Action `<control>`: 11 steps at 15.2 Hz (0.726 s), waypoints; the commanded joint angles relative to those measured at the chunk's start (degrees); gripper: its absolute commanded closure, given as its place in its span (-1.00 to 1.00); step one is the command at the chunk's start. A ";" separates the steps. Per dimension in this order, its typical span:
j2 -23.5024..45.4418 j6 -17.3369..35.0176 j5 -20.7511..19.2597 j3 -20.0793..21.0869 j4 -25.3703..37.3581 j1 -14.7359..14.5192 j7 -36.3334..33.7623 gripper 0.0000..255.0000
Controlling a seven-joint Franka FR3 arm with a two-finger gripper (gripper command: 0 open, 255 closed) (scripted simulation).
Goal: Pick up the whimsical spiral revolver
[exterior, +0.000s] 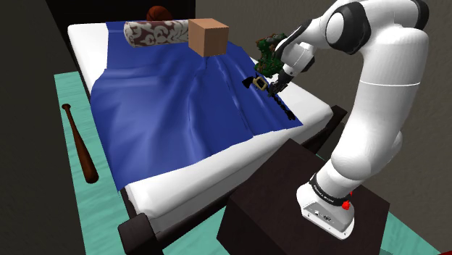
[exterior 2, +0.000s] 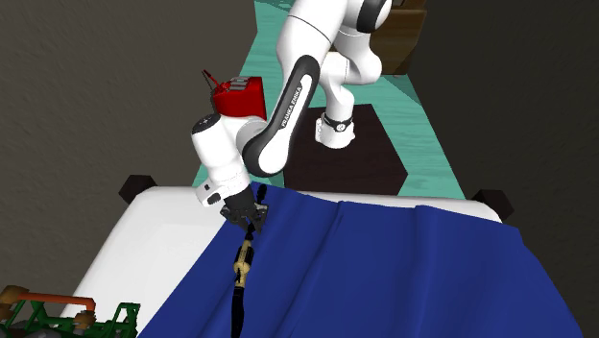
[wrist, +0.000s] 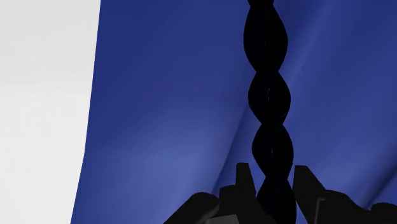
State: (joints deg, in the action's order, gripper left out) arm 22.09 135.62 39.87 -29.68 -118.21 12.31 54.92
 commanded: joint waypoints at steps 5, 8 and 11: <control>0.03 0.01 0.04 0.01 0.01 0.03 0.05 1.00; 0.11 0.08 0.10 0.08 0.03 -0.02 0.00 1.00; -1.62 -1.19 -1.73 -0.81 0.11 -0.66 -1.56 1.00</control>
State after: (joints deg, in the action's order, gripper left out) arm 21.02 134.85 38.73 -30.21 -118.15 11.85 53.86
